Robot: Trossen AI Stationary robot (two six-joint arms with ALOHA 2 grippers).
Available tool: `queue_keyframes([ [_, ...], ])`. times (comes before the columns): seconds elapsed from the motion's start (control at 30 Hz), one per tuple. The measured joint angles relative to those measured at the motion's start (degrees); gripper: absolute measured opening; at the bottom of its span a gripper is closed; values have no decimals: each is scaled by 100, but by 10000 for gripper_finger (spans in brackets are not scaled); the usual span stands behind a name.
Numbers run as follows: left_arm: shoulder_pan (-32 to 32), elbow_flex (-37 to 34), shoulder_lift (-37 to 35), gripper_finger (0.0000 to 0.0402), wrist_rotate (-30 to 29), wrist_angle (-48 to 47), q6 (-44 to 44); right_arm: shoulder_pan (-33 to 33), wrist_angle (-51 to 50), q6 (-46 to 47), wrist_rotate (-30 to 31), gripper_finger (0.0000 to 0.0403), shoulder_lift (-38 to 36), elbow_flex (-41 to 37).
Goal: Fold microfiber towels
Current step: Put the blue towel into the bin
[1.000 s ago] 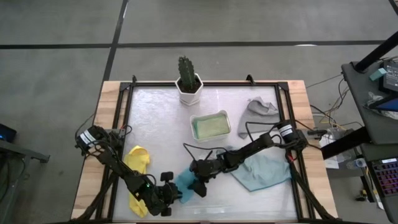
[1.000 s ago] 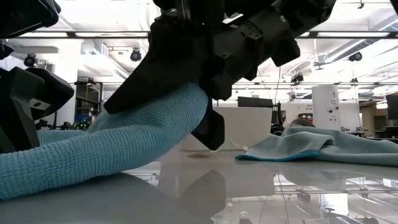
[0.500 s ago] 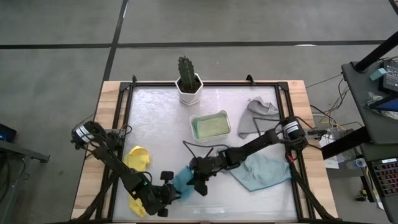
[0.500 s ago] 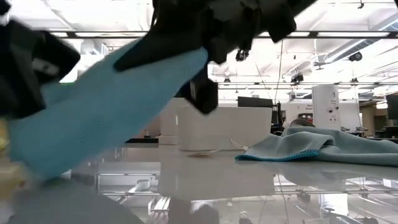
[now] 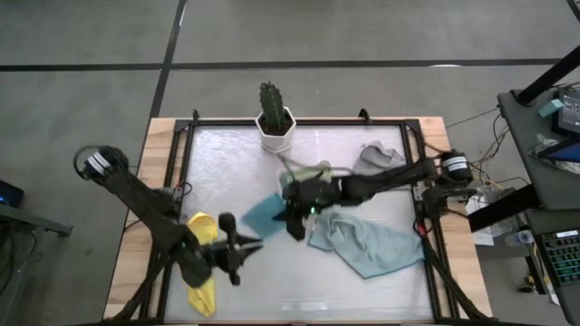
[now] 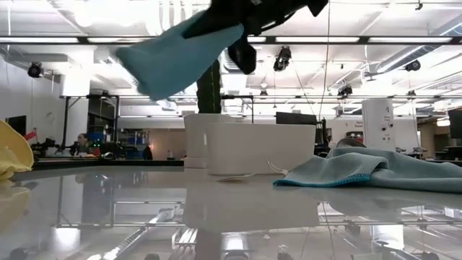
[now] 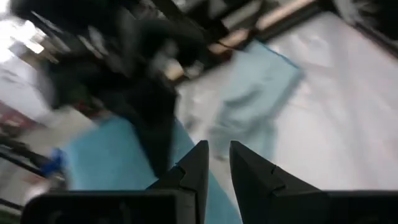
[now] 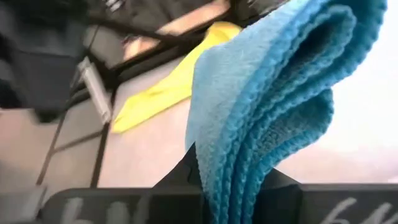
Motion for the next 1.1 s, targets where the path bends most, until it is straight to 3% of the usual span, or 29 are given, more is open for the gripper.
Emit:
queue_keyframes([
  [0.2, 766, -2, -879, 51, -90, 110, 1098, -643, -582, 384, -13, 13, -569, -77],
  [0.57, 2143, -579, -997, 51, -90, 117, 756, -1305, -697, 1919, 394, 13, -1162, -1128],
  [0.77, 2233, -611, -990, 51, -89, 136, 779, -1325, -99, 2724, 465, 13, -1171, -1819],
  [1.1, 2235, -632, -988, 51, -88, 277, 781, -1457, -102, 2908, 563, 13, -1060, -2122],
])
